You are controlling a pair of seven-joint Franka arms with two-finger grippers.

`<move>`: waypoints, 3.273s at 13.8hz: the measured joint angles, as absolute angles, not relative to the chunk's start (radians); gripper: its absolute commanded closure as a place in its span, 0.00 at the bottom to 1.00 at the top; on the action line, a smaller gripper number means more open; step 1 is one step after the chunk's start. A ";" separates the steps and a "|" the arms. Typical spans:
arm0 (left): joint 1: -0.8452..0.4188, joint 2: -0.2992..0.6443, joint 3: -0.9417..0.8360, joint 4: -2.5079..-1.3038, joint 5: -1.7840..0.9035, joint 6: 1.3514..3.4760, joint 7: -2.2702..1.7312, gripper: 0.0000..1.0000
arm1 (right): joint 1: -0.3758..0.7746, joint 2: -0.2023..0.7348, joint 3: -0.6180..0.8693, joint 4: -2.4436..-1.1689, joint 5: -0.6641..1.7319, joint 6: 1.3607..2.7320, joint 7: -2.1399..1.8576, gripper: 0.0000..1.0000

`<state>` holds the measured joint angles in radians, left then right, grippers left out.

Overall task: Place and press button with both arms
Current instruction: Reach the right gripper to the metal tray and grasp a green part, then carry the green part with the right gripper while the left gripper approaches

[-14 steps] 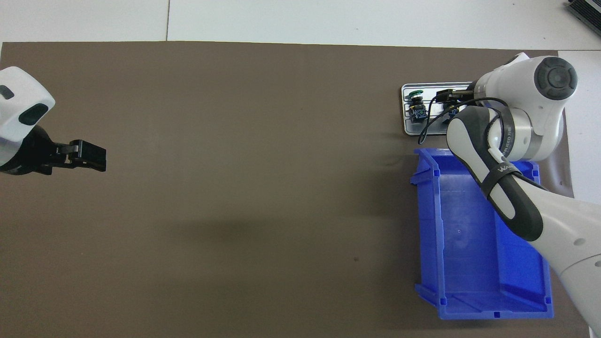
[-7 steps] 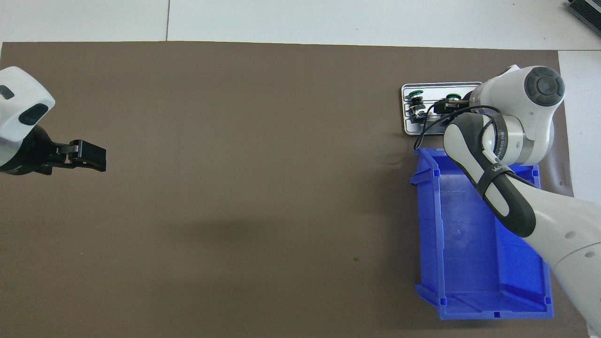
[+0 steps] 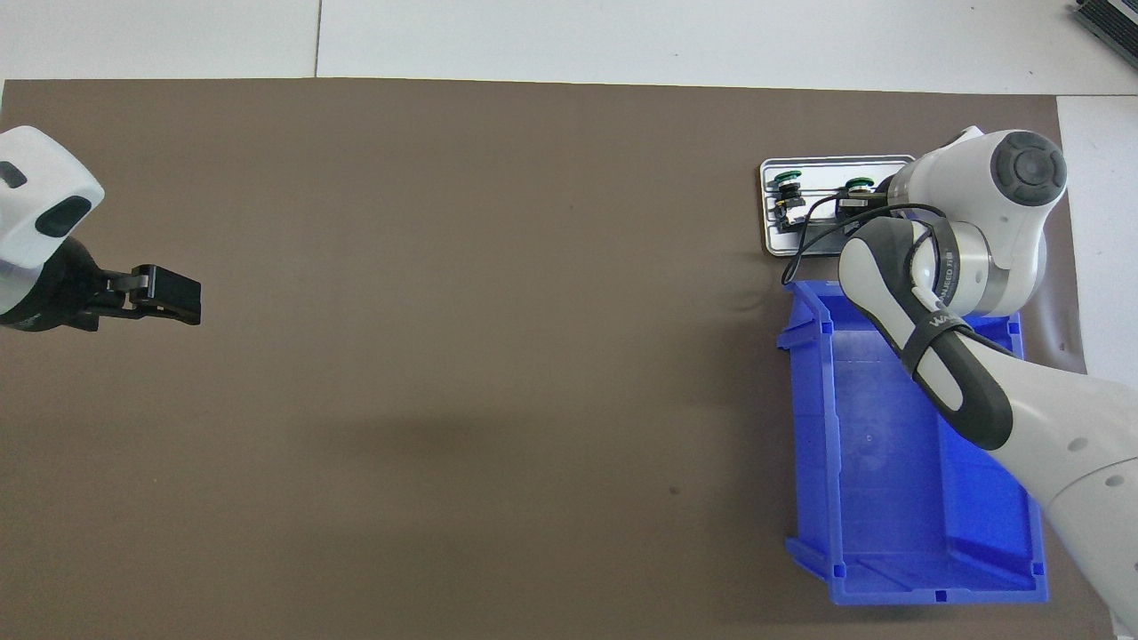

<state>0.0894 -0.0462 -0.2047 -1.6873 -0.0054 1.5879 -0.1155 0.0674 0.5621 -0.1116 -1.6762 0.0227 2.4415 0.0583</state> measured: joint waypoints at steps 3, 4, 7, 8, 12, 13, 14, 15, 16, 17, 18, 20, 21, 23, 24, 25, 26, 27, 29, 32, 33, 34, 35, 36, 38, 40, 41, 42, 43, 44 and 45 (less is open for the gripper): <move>0.089 -0.046 -0.205 -1.687 -0.005 1.588 -0.115 0.00 | 0.076 0.555 -0.111 -1.591 0.026 2.336 0.085 1.00; 0.089 -0.046 -0.205 -1.687 -0.005 1.588 -0.115 0.00 | 0.078 0.548 -0.111 -1.543 0.027 2.277 0.127 1.00; 0.089 -0.046 -0.205 -1.687 -0.005 1.588 -0.115 0.00 | 0.094 0.515 -0.109 -1.447 0.030 2.142 0.407 1.00; 0.089 -0.046 -0.205 -1.687 -0.005 1.588 -0.115 0.00 | 0.106 0.499 -0.109 -1.435 0.030 2.121 0.538 1.00; 0.089 -0.046 -0.205 -1.687 -0.005 1.588 -0.115 0.00 | 0.216 0.436 -0.106 -1.426 0.016 2.020 0.974 1.00; 0.089 -0.046 -0.205 -1.687 -0.005 1.588 -0.115 0.00 | 0.263 0.429 -0.105 -1.426 -0.005 2.004 1.093 1.00; 0.089 -0.046 -0.205 -1.687 -0.005 1.588 -0.115 0.00 | 0.310 0.426 -0.104 -1.427 -0.027 1.999 1.210 1.00; 0.089 -0.046 -0.205 -1.687 -0.005 1.588 -0.115 0.00 | 0.356 0.424 -0.103 -1.427 -0.037 1.996 1.323 1.00; 0.089 -0.046 -0.205 -1.687 -0.005 1.588 -0.115 0.00 | 0.400 0.424 -0.102 -1.430 -0.042 1.992 1.431 1.00; 0.089 -0.046 -0.205 -1.687 -0.005 1.588 -0.115 0.00 | 0.447 0.424 -0.101 -1.437 -0.047 1.988 1.546 1.00; 0.089 -0.046 -0.205 -1.687 -0.005 1.588 -0.115 0.00 | 0.497 0.424 -0.100 -1.448 -0.063 1.987 1.654 1.00; 0.089 -0.046 -0.205 -1.687 -0.005 1.588 -0.115 0.00 | 0.609 0.427 -0.099 -1.478 -0.123 1.988 1.873 1.00; 0.089 -0.046 -0.205 -1.687 -0.005 1.588 -0.116 0.00 | 0.663 0.431 -0.099 -1.491 -0.145 1.988 1.967 1.00; 0.089 -0.046 -0.206 -1.687 -0.005 1.588 -0.116 0.00 | 0.747 0.457 -0.098 -1.502 -0.158 1.989 2.124 1.00; 0.088 -0.046 -0.208 -1.687 -0.005 1.588 -0.116 0.00 | 0.778 0.483 -0.098 -1.504 -0.168 2.004 2.201 1.00; 0.086 -0.046 -0.211 -1.687 -0.005 1.588 -0.116 0.00 | 0.803 0.513 -0.098 -1.504 -0.178 2.034 2.273 1.00; 0.086 -0.046 -0.215 -1.687 -0.005 1.588 -0.116 0.00 | 0.821 0.540 -0.098 -1.504 -0.182 2.060 2.333 1.00; 0.085 -0.046 -0.220 -1.687 -0.005 1.588 -0.116 0.00 | 0.836 0.563 -0.099 -1.504 -0.183 2.080 2.376 1.00; 0.085 -0.046 -0.226 -1.687 -0.005 1.588 -0.116 0.00 | 0.854 0.586 -0.099 -1.504 -0.183 2.110 2.427 1.00; 0.084 -0.046 -0.227 -1.687 -0.005 1.589 -0.116 0.00 | 0.859 0.588 -0.098 -1.514 -0.182 2.142 2.439 1.00; 0.081 -0.046 -0.229 -1.687 -0.005 1.592 -0.115 0.00 | 0.863 0.589 -0.098 -1.530 -0.182 2.162 2.439 1.00; 0.076 -0.046 -0.232 -1.687 -0.005 1.597 -0.115 0.00 | 0.869 0.589 -0.098 -1.550 -0.182 2.186 2.440 1.00; 0.069 -0.046 -0.233 -1.687 -0.005 1.605 -0.114 0.00 | 0.875 0.589 -0.098 -1.568 -0.182 2.206 2.441 0.94; 0.058 -0.046 -0.234 -1.688 -0.005 1.617 -0.114 0.00 | 0.884 0.589 -0.098 -1.579 -0.182 2.217 2.441 0.41; 0.028 -0.046 -0.236 -1.693 -0.005 1.641 -0.114 0.00 | 0.898 0.588 -0.098 -1.585 -0.186 2.219 2.441 0.00; 0.007 -0.046 -0.237 -1.701 -0.005 1.672 -0.114 0.00 | 0.903 0.582 -0.098 -1.585 -0.222 2.219 2.397 0.00; 0.000 -0.047 -0.239 -1.710 -0.005 1.694 -0.109 0.00 | 0.900 0.571 -0.099 -1.584 -0.226 2.219 2.337 0.00; -0.008 -0.047 -0.240 -1.724 -0.005 1.720 -0.091 0.00 | 0.895 0.551 -0.102 -1.585 -0.226 2.219 2.271 0.00; -0.016 -0.048 -0.240 -1.739 -0.005 1.747 -0.056 0.00 | 0.881 0.518 -0.104 -1.591 -0.226 2.218 2.204 0.00; -0.024 -0.050 -0.241 -1.754 -0.005 1.766 -0.009 0.00 | 0.855 0.468 -0.106 -1.614 -0.226 2.216 2.122 0.00; -0.029 -0.052 -0.242 -1.766 -0.005 1.781 0.046 0.00 | 0.819 0.401 -0.106 -1.654 -0.226 2.211 2.022 0.00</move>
<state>-0.0290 -0.0523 -0.2420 -1.7656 -0.0054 1.7809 0.0460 0.8194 0.4006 -0.1062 -1.6544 -0.2260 2.2115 2.0223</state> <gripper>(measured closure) 0.000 0.000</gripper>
